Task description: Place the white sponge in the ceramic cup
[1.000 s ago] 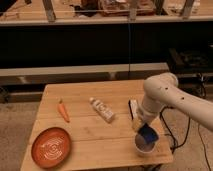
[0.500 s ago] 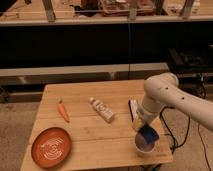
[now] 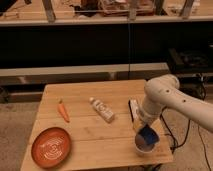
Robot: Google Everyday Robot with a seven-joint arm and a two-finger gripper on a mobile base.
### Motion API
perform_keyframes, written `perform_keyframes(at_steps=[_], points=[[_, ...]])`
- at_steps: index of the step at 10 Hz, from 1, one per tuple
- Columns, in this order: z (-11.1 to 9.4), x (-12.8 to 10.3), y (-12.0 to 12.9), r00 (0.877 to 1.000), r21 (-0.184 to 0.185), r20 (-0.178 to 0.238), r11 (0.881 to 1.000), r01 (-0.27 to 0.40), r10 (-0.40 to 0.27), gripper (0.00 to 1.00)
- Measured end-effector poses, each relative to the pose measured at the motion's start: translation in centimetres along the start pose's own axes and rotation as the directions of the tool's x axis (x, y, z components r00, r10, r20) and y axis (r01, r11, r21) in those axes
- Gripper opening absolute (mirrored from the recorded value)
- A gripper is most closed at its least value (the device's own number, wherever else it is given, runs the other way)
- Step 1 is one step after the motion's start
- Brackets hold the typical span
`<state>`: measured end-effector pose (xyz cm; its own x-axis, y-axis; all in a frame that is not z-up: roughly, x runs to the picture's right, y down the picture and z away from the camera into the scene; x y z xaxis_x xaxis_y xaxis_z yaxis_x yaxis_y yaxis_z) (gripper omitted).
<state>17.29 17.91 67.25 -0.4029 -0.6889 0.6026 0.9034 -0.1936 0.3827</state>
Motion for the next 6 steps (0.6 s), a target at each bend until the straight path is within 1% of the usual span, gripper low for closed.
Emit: perform_keyframes(at_steps=[2, 3, 4, 5, 6], points=[[0.09, -0.15, -0.35, 0.999, -0.013, -0.015, 0.999, -0.040, 0.040, 0.64], [0.10, -0.23, -0.38, 0.999, -0.014, -0.018, 0.999, -0.049, 0.049, 0.72], [0.09, -0.31, -0.37, 0.998, -0.015, -0.020, 0.998, -0.061, 0.060, 0.78], [0.11, -0.36, -0.29, 0.996, -0.014, -0.022, 0.996, -0.086, 0.085, 0.80], [0.14, -0.36, -0.22, 0.995, -0.015, -0.015, 0.995, -0.094, 0.094, 0.80]])
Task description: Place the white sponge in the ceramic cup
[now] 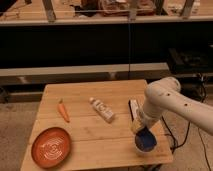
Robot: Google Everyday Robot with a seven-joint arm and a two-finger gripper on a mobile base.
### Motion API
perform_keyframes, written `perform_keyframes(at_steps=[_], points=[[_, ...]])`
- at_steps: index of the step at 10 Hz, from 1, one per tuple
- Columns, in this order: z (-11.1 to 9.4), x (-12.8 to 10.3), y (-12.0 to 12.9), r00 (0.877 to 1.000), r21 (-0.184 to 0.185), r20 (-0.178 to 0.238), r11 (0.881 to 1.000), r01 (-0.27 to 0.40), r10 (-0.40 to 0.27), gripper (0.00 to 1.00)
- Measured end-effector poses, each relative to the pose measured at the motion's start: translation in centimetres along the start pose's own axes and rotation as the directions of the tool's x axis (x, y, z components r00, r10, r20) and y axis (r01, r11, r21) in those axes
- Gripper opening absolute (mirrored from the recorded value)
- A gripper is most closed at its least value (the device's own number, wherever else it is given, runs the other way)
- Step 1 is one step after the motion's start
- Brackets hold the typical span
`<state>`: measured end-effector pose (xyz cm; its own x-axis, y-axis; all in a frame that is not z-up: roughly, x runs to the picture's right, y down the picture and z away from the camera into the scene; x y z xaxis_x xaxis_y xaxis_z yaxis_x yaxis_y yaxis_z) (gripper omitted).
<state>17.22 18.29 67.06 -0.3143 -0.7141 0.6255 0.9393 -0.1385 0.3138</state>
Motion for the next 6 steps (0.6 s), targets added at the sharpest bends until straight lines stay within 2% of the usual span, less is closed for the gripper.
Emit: perform_keyframes(at_steps=[3, 5, 6], points=[[0.04, -0.01, 0.01, 1.000, -0.007, 0.008, 1.000, -0.004, 0.004, 0.80], [-0.02, -0.24, 0.19, 1.000, -0.035, 0.010, 0.999, -0.002, 0.002, 0.80], [-0.12, 0.05, 0.04, 1.000, -0.026, -0.008, 1.000, 0.007, -0.007, 0.80]])
